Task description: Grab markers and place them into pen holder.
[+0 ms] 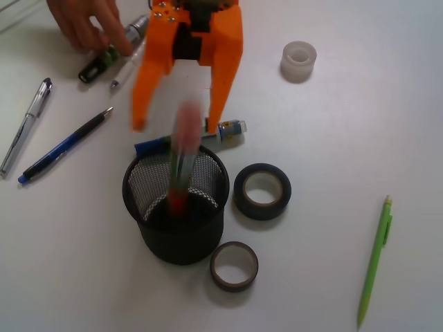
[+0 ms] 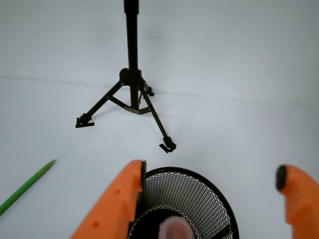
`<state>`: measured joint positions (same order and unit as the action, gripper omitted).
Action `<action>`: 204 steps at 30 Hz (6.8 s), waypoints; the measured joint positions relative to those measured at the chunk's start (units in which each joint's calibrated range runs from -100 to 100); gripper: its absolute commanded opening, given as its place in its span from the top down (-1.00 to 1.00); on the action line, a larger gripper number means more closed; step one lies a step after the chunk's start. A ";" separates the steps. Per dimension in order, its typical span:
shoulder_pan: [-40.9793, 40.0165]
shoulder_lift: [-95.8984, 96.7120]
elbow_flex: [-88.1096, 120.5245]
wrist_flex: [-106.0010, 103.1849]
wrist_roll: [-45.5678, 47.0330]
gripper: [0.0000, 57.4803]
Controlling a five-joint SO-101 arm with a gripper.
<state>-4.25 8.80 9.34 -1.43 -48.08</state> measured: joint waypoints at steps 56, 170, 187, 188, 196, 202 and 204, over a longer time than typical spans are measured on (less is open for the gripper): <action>-6.66 22.39 -26.15 85.10 32.67 -0.08; 0.52 34.76 -77.63 49.42 5.42 0.04; 20.27 32.23 -93.62 99.61 10.45 0.04; 20.87 31.79 -92.18 99.70 9.82 0.04; 23.01 19.60 -65.05 100.22 4.98 0.05; 29.74 2.87 -32.08 95.29 4.10 0.05; 30.71 -2.96 -21.02 89.50 4.69 0.05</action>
<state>26.45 5.84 -11.68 88.08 -43.39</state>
